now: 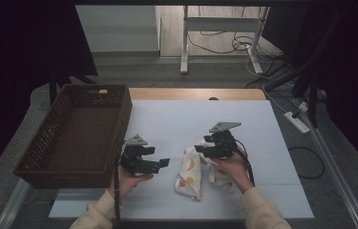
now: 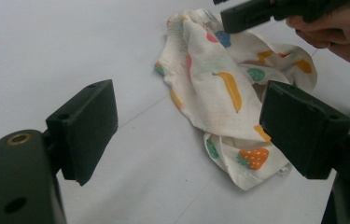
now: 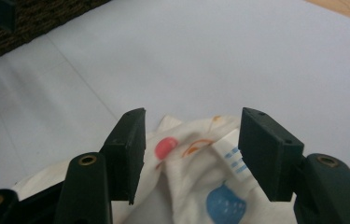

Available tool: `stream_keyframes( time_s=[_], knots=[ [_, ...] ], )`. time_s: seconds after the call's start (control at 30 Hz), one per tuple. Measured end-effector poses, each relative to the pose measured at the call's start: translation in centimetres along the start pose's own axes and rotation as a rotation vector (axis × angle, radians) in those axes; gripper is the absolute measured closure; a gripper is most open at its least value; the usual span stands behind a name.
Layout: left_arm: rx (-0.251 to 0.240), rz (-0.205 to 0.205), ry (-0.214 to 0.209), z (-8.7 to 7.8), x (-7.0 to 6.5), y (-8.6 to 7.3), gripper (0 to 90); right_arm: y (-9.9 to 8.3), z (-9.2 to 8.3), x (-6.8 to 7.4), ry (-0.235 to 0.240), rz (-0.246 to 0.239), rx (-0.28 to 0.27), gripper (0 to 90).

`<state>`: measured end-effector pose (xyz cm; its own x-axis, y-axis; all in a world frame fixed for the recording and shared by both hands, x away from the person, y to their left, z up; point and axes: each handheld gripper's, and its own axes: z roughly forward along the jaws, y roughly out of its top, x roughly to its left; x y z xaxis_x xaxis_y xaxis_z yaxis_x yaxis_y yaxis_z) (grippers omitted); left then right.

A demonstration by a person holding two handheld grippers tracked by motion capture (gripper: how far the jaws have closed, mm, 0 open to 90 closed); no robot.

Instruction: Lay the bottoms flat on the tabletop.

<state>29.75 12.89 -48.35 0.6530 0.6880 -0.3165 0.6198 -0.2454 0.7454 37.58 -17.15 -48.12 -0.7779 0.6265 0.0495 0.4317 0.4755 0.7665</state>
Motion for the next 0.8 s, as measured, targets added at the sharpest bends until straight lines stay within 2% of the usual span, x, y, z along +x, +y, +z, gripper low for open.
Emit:
stream_keyframes(
  time_s=[0.13,0.37,0.57,0.73,0.8],
  knots=[
    [0.0,-0.003,0.003,0.0,0.1,0.0,18.9,0.3,0.1,-0.9,-0.011,0.013,-0.011,41.9],
    [0.002,-0.002,0.003,0.1,0.1,-0.1,18.9,0.3,0.3,-1.4,-0.029,0.009,-0.003,42.3],
    [0.006,0.002,0.004,0.1,0.0,0.0,18.9,0.8,0.5,-2.2,-0.041,0.025,-0.011,42.7],
    [0.004,-0.002,0.005,0.1,0.2,-0.1,18.9,1.2,1.0,-2.8,-0.031,0.039,-0.015,43.4],
    [0.006,-0.003,0.006,0.1,0.2,-0.1,18.9,1.2,1.4,-3.0,-0.034,0.038,0.001,43.4]
  ],
)
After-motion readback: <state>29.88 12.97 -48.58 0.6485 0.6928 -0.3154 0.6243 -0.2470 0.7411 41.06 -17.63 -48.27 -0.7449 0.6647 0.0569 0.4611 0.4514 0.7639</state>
